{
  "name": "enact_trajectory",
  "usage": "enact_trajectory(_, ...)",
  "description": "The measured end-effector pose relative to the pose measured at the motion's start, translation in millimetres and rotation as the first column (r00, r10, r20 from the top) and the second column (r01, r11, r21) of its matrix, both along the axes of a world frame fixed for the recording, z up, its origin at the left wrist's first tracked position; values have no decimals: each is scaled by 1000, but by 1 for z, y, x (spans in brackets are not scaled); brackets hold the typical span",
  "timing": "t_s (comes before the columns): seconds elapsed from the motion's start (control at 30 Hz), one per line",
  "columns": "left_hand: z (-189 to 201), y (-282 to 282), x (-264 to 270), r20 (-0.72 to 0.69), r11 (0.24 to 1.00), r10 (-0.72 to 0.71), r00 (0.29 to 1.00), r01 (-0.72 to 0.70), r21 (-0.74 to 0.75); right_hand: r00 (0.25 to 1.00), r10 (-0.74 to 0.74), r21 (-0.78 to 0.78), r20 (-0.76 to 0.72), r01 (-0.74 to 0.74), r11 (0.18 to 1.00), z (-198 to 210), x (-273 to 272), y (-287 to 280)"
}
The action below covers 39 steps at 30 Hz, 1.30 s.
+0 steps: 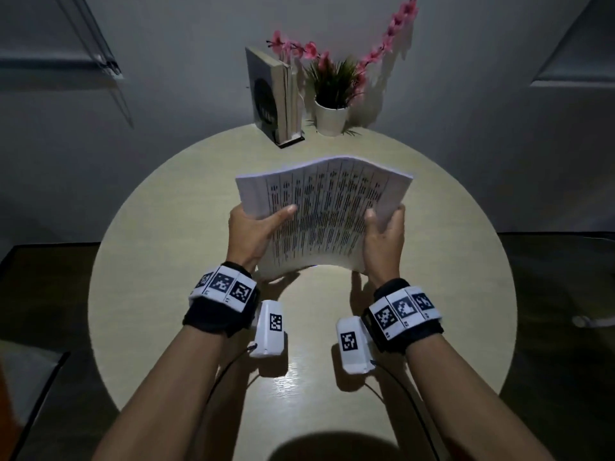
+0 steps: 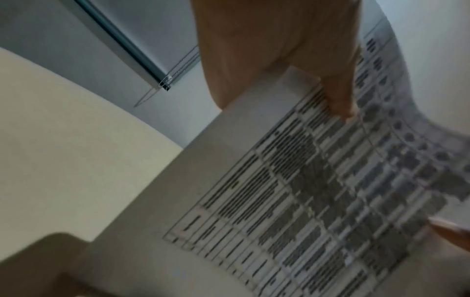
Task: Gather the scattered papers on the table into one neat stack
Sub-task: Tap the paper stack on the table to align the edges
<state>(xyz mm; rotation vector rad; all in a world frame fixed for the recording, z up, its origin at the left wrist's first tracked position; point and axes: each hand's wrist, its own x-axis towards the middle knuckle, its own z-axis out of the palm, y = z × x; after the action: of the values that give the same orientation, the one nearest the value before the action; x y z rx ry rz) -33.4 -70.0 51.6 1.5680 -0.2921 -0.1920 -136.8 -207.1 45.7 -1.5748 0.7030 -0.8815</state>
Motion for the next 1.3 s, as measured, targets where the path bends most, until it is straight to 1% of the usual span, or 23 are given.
enact_trajectory(0.07, -8, -3, -4, 0, 1000, 10, 1000, -10, 21, 999, 27, -21, -30, -27, 999, -8, 0, 0)
enact_trajectory(0.13, -11, -5, -4, 8, 999, 48, 999, -48, -10, 999, 33, -41, -34, -34, 999, -13, 1, -3)
enact_trajectory(0.23, -23, -3, -4, -13, 998, 61, 998, -61, -19, 996, 52, 4, -73, -52, 999, -26, 0, -4)
enact_trajectory(0.33, -48, 1, -9, -75, 995, 37, 997, -29, 100, 979, 93, 105, -180, -75, 992, -50, -2, -4)
enact_trajectory(0.43, -62, 0, -3, -135, 980, 28, 990, 0, 198, 966, 88, 76, -243, -72, 995, -64, 2, -13)
enact_trajectory(0.53, -60, -9, 23, -168, 960, 5, 986, 42, 277, 946, 77, -46, -316, -97, 994, -59, 21, -30)
enact_trajectory(0.6, -58, -23, 48, -199, 957, -7, 980, 64, 283, 919, 45, -89, -391, -87, 992, -57, 42, -43)
enact_trajectory(0.67, -62, -41, 75, -248, 946, 2, 969, 78, 314, 901, 20, -53, -433, -48, 997, -59, 65, -56)
enact_trajectory(0.7, -66, -49, 88, -283, 943, 24, 959, 72, 324, 890, 17, -10, -456, -24, 1000, -60, 76, -62)
enact_trajectory(0.8, -78, -74, 122, -331, 942, 97, 938, 21, 336, 851, 34, 87, -523, 14, 996, -66, 106, -83)
enact_trajectory(0.83, -82, -82, 132, -326, 930, 104, 940, 24, 367, 828, 43, 104, -559, 19, 994, -69, 114, -90)
enact_trajectory(0.93, -93, -101, 152, -242, 863, 98, 965, 39, 503, 779, 25, 116, -627, 62, 991, -83, 132, -107)
enact_trajectory(1.0, -104, -110, 160, -221, 850, 98, 970, 34, 526, 754, 38, 135, -656, 68, 989, -91, 137, -113)
enact_trajectory(1.03, -112, -112, 163, -217, 843, 98, 971, 35, 537, 714, 67, 128, -697, 32, 991, -96, 137, -115)
enact_trajectory(1.07, -117, -113, 163, -196, 829, 94, 976, 32, 558, 655, 100, 114, -749, -22, 993, -101, 137, -117)
enact_trajectory(1.13, -132, -112, 167, -193, 794, 67, 979, 65, 604, 492, 125, 61, -862, -145, 988, -106, 134, -116)
enact_trajectory(1.17, -139, -111, 169, -201, 780, 56, 978, 83, 620, 429, 107, 26, -897, -191, 981, -109, 134, -116)
enact_trajectory(1.23, -147, -110, 172, -202, 759, 75, 977, 76, 647, 342, 56, -27, -938, -233, 972, -112, 135, -114)
enact_trajectory(1.27, -149, -110, 174, -191, 743, 75, 979, 72, 665, 321, 58, -21, -945, -238, 971, -111, 136, -113)
enact_trajectory(1.3, -150, -107, 174, -189, 727, 73, 979, 77, 682, 326, 71, -12, -943, -245, 970, -110, 135, -113)
